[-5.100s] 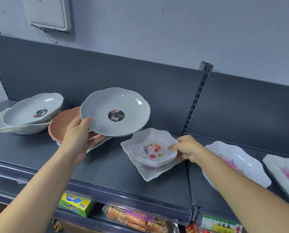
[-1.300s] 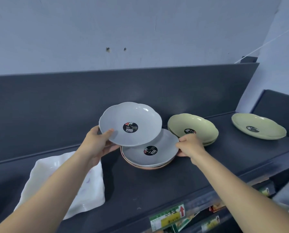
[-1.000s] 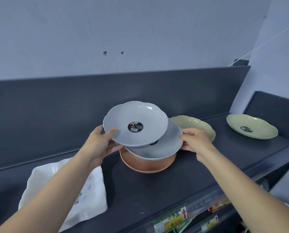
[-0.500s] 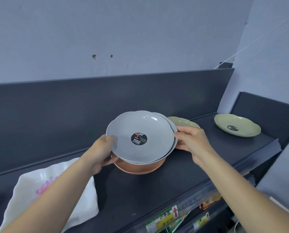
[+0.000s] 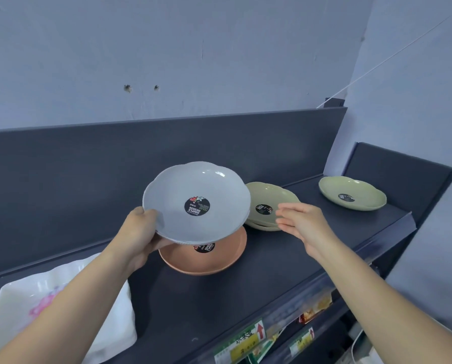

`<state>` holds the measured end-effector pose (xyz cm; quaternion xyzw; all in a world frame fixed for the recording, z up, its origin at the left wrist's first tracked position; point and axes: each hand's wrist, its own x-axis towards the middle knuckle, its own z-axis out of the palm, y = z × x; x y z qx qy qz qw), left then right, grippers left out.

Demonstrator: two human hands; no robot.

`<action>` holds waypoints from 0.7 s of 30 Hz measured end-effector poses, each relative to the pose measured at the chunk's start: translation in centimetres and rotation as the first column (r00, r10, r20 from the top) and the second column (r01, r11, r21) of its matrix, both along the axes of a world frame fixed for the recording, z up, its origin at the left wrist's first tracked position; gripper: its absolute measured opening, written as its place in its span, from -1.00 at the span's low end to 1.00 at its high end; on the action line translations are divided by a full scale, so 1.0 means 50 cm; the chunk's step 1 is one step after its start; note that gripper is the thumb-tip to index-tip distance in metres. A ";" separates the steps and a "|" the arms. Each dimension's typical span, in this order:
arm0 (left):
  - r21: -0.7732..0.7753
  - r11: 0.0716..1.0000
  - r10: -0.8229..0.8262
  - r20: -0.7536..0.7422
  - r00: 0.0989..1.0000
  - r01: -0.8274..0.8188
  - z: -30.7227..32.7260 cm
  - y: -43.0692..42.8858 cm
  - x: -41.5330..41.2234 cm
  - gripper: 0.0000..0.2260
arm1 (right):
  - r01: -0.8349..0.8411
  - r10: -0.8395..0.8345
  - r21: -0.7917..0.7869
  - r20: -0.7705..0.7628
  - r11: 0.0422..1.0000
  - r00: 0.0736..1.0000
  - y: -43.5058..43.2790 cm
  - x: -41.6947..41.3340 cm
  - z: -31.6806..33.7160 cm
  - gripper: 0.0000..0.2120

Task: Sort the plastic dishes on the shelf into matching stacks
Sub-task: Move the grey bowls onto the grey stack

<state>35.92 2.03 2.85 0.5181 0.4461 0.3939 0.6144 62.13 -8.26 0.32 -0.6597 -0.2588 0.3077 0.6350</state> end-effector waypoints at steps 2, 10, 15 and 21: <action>0.016 1.000 -0.007 0.027 1.000 0.006 0.001 0.005 0.001 -0.70 | 0.040 -0.041 -0.011 -0.008 0.999 0.999 -0.008 0.010 -0.010 -0.89; 0.121 0.990 -0.069 -0.034 0.997 0.073 -0.014 -0.001 0.053 -0.64 | 0.150 -0.133 -0.164 0.110 0.975 0.985 -0.011 0.059 -0.044 -0.68; 0.097 0.994 -0.045 -0.017 0.999 0.047 -0.006 -0.012 0.111 -0.64 | 0.140 -0.136 -0.247 0.034 0.959 0.990 0.018 0.119 -0.053 -0.47; 0.112 0.992 0.055 -0.015 0.998 -0.053 0.003 -0.013 0.195 -0.65 | -0.052 0.018 -0.242 -0.140 0.969 0.990 0.096 0.186 -0.095 -0.61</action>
